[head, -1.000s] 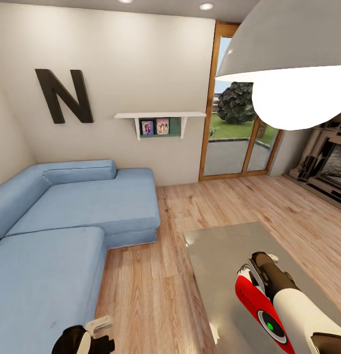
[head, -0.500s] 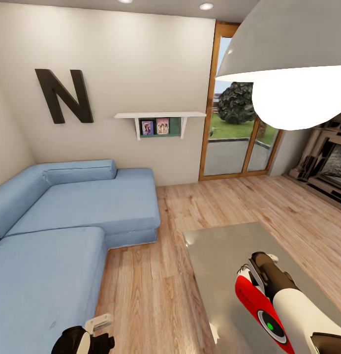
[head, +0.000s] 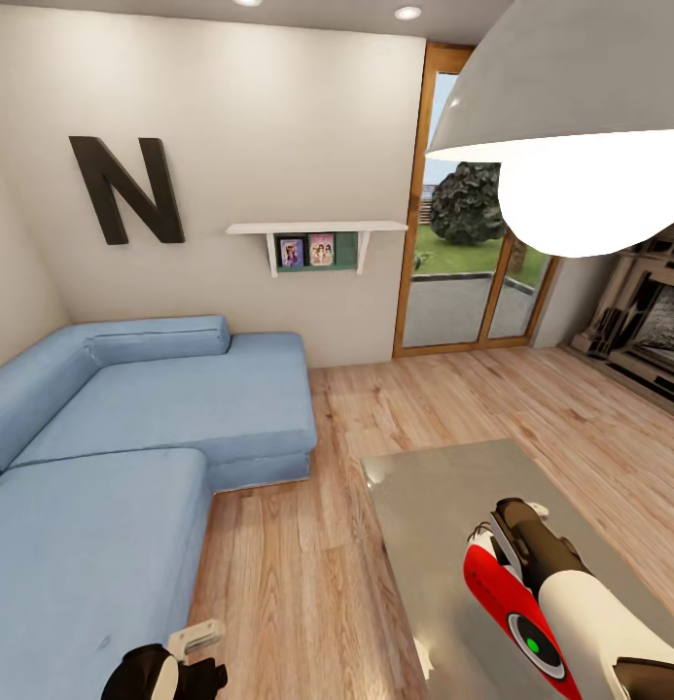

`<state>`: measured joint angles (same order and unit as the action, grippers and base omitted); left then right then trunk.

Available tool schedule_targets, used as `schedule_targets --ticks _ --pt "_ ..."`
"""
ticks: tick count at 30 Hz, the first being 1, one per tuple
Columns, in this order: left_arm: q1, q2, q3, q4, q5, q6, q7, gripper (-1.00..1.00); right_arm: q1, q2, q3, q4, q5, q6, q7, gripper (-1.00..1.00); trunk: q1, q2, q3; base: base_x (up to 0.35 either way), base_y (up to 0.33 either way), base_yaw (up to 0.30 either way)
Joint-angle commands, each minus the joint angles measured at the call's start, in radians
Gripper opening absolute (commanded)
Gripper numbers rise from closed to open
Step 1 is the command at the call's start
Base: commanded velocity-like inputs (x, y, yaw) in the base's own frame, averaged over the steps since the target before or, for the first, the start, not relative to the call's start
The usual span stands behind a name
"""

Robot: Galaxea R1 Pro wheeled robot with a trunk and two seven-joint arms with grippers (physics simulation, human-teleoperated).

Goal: Turn on the radio receiver that's on the table in the living room.

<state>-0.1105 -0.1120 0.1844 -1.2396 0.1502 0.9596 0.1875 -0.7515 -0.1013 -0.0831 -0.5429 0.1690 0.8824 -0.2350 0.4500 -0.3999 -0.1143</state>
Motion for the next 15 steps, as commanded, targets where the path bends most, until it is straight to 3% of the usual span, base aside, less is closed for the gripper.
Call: schedule_targets --ticks 1,8,15 --pt "0.000 0.000 0.000 0.000 0.000 0.000 0.000 1.00 0.000 0.000 0.000 0.000 0.007 0.001 0.000 -1.00 0.000 0.000 0.000 0.000 0.000 0.000" --pt "0.000 0.000 0.001 -0.001 0.000 0.000 0.001 1.00 0.000 0.002 0.001 0.000 0.007 0.001 0.000 -1.00 0.000 0.000 0.000 0.000 0.000 0.000" --pt "0.000 -0.003 0.000 0.002 -0.001 0.001 0.000 1.00 0.000 0.003 0.002 0.000 0.006 0.001 0.000 -1.00 0.027 -0.049 -0.022 0.000 0.000 0.000"
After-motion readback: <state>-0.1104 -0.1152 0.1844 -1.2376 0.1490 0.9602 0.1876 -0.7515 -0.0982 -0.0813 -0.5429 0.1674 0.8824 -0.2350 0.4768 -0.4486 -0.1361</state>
